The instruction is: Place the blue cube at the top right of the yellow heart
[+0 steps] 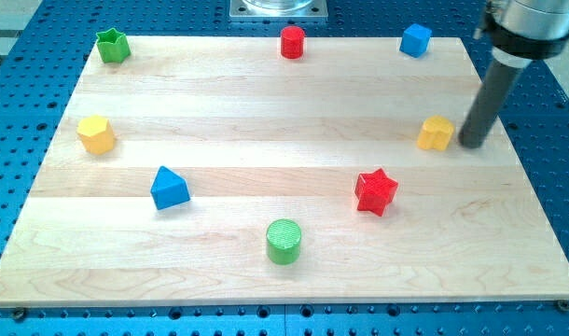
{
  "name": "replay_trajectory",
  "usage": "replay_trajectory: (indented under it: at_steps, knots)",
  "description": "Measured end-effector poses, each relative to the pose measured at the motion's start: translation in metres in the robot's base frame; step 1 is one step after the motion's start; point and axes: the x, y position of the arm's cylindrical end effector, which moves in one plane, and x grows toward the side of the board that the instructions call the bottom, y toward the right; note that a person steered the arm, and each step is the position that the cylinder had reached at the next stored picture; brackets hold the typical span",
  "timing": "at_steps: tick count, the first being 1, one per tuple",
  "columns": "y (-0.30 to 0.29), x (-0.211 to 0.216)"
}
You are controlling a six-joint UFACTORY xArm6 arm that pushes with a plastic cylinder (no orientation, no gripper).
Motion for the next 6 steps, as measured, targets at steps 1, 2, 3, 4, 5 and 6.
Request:
replay_trajectory:
  at_steps: [1, 2, 3, 4, 5, 6]
  knots:
    - [0.071, 0.002]
    - [0.081, 0.0]
    - [0.081, -0.015]
    - [0.081, -0.017]
    - [0.08, -0.029]
    - [0.08, -0.087]
